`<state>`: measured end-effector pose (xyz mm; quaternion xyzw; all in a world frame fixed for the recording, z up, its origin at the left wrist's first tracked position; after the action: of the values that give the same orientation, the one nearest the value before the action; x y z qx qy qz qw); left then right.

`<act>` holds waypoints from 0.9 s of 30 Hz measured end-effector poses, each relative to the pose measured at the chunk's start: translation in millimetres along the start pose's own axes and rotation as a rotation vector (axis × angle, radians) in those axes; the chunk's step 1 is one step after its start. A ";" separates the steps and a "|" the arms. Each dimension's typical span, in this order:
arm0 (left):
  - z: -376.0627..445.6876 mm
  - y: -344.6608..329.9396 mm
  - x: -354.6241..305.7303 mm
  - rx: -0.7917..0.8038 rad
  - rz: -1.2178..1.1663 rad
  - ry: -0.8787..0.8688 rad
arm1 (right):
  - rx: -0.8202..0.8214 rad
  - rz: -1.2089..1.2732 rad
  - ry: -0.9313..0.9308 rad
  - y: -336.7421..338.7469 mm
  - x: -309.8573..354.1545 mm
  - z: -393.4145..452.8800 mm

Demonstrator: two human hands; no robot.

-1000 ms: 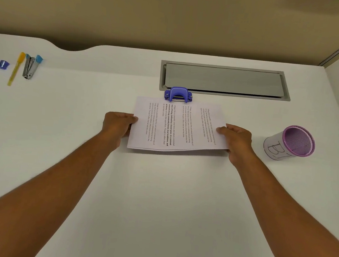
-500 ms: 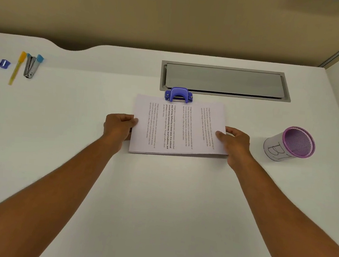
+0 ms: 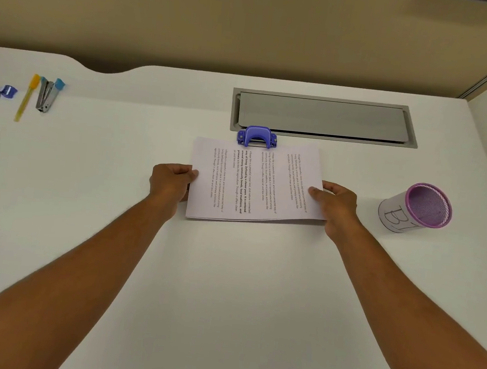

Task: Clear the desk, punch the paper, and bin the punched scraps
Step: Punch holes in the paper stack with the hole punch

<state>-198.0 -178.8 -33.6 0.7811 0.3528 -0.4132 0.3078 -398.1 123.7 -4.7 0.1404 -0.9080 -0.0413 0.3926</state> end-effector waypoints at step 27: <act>-133.6 -95.2 46.7 0.131 -0.706 0.315 | -0.006 -0.042 -0.039 1.1 -6.1 11.1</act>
<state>-198.3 -8.3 -29.2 0.6835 0.6156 -0.3903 0.0382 -402.4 126.1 -16.4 0.1575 -0.9123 -0.0549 0.3740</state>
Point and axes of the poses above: each hand's wrist, its own z-axis towards the middle knuckle, its own y-axis out of the back of the hand, x = y × z, the point moved 4 cm from there along z, towards the middle knuckle, and after that the axes turned 9 degrees about -y, right-handed, at the moved point
